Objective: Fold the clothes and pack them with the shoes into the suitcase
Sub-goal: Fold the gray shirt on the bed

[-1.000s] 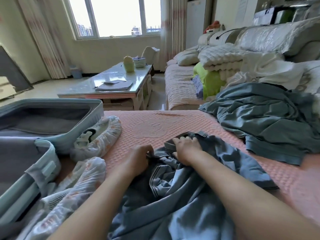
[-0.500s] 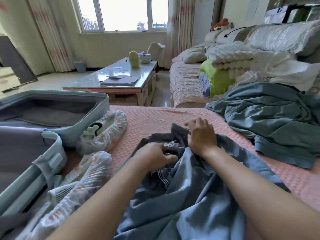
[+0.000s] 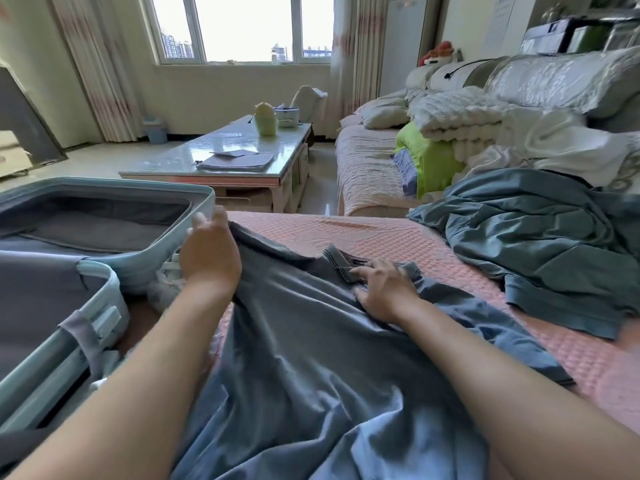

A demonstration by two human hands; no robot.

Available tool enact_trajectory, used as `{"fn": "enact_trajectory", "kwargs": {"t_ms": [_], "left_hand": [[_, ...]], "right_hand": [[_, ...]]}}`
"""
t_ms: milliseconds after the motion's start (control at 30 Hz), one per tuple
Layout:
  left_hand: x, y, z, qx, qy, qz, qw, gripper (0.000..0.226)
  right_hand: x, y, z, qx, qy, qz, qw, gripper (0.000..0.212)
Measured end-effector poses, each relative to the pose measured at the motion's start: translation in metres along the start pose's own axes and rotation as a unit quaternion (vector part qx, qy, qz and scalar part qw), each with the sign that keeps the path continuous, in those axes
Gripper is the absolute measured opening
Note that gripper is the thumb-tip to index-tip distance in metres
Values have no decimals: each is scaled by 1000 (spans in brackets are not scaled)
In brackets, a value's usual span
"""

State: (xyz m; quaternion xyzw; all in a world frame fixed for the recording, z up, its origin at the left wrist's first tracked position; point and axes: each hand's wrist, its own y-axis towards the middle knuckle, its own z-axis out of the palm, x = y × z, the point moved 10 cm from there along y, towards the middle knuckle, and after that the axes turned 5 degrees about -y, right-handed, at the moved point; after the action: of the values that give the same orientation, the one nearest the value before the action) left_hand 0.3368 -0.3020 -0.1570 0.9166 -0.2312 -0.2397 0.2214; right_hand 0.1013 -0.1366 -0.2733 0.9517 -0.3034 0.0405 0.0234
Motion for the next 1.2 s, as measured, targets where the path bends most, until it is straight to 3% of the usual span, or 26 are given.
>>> {"fn": "enact_trajectory", "kwargs": {"t_ms": [67,100,200,267,300,400,467,633,733,800,867,933,1000,1067,1133,1200], "left_hand": [[1,-5,23,49,92,10,994,47],[-10,-12,38,81,116,56,988,55],[-58,-54,104,250,43,230,940,60],[-59,-79,142,387,7,209,898,47],[-54,-83,153,419,6,181,890,45],[-53,-69,153,380,16,143,913,42],[-68,-58,145,334,9,143,932,39],[-136,-51,150,260,-9,224,939,46],[-142,-33,178,296,16,152,943,60],[-136,-26,200,345,39,101,932,66],[-136,-17,212,345,13,84,935,48],[-137,-1,200,264,-50,61,961,26],[-131,18,182,165,-130,10,978,23],[-123,28,170,106,-213,-41,970,23],[-124,27,180,142,-251,-58,956,35],[-134,8,202,253,-213,-40,943,68]], "right_hand": [[9,1,11,32,-6,-8,999,52],[13,1,18,49,-6,-11,999,52],[18,0,29,68,26,-20,997,48],[17,-2,22,40,82,-38,995,43],[14,-2,14,8,112,-46,993,39],[-13,-5,-19,-124,108,-36,986,35],[-41,-4,-31,-161,62,14,985,39],[-119,-4,-13,-55,8,184,981,50],[-146,-1,3,10,-9,211,977,52],[-150,4,7,5,-2,194,981,39],[-153,9,6,-16,14,180,983,27],[-155,12,-1,-50,38,174,983,23],[-158,12,-19,-136,85,174,972,20],[-162,9,-38,-219,132,178,950,17],[-162,13,-37,-219,176,158,947,15],[-154,18,-20,-140,196,118,963,20]]}}
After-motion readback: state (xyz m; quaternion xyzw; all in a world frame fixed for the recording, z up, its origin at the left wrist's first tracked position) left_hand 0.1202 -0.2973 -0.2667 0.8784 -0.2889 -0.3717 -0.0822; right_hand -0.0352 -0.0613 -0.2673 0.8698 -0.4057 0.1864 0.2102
